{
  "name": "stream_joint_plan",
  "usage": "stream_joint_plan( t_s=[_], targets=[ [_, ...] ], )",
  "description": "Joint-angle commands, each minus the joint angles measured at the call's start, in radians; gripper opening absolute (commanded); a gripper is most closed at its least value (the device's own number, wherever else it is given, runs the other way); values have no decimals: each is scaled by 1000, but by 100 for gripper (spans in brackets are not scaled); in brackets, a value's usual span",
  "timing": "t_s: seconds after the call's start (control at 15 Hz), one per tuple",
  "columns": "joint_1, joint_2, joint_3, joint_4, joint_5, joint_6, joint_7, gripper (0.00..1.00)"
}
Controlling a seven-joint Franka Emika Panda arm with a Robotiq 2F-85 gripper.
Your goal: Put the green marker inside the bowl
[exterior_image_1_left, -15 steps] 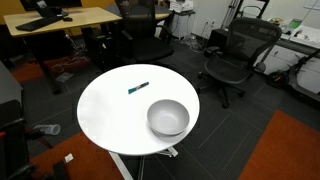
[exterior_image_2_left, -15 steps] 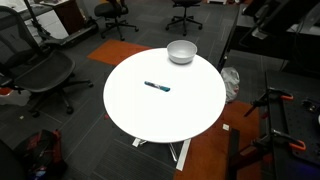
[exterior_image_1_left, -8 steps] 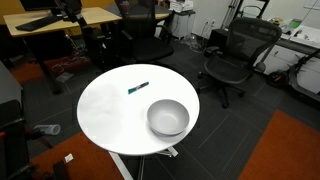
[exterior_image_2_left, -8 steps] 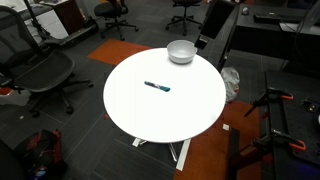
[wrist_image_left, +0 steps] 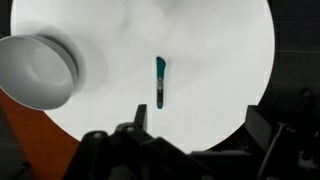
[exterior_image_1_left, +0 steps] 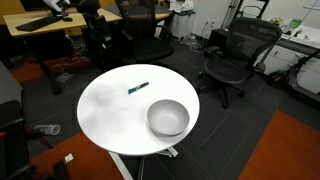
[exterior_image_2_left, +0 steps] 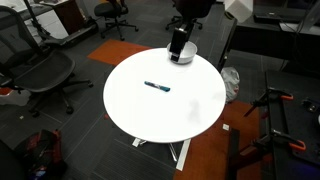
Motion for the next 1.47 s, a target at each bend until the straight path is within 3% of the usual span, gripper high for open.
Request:
stream_joint_plan(
  t_s=[0.0, 0.67, 1.4],
  targets=[
    [9, 114, -33, 73, 2, 38, -34, 100],
    [15, 357, -91, 188, 11, 146, -82, 100],
    [-2, 596, -106, 393, 95, 124, -94, 100]
  ],
)
